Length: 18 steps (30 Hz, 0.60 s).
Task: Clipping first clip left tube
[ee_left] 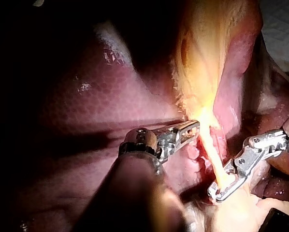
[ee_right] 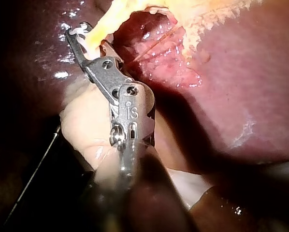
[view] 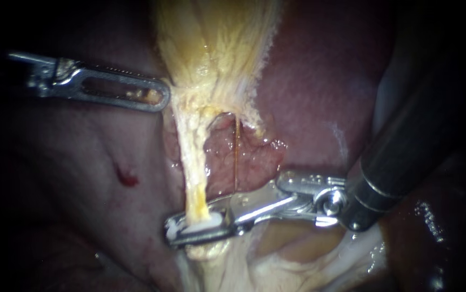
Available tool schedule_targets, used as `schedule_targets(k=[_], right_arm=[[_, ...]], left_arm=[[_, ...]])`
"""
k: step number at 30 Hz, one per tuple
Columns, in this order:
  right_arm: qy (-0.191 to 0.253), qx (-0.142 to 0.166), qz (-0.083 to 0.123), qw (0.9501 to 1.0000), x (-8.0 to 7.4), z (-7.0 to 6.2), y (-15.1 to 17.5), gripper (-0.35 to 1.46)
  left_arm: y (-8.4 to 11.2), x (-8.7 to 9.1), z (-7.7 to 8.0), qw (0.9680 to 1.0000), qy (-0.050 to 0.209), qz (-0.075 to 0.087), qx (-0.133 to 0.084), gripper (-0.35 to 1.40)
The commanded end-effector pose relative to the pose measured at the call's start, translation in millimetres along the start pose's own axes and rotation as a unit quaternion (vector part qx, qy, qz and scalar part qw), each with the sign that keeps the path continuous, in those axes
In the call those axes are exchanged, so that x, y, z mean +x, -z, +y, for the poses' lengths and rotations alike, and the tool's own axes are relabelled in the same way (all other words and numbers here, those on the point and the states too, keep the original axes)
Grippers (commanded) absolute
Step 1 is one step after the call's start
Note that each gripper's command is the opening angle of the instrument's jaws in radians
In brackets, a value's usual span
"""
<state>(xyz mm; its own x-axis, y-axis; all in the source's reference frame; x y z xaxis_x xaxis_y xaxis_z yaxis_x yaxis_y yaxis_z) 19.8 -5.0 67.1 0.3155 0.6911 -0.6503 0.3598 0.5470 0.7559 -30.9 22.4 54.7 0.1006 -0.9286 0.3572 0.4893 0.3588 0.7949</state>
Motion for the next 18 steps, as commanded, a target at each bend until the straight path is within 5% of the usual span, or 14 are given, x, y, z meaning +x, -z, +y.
schedule_targets(k=[1,3,18], right_arm=[[-0.003,0.0,0.0,1.0,-0.1,0.1,0.0,-0.23],[-0.008,0.001,0.0,1.0,-0.2,0.0,0.2,-0.35],[-0.011,0.002,0.0,0.9999,-0.3,-0.3,0.5,-0.35]], left_arm=[[0.0,0.0,0.0,1.0,0.0,0.0,0.0,-0.35],[0.0,0.0,0.0,1.0,0.0,0.0,0.0,-0.35],[0.0,0.0,0.0,1.0,0.0,0.0,0.0,-0.35]])
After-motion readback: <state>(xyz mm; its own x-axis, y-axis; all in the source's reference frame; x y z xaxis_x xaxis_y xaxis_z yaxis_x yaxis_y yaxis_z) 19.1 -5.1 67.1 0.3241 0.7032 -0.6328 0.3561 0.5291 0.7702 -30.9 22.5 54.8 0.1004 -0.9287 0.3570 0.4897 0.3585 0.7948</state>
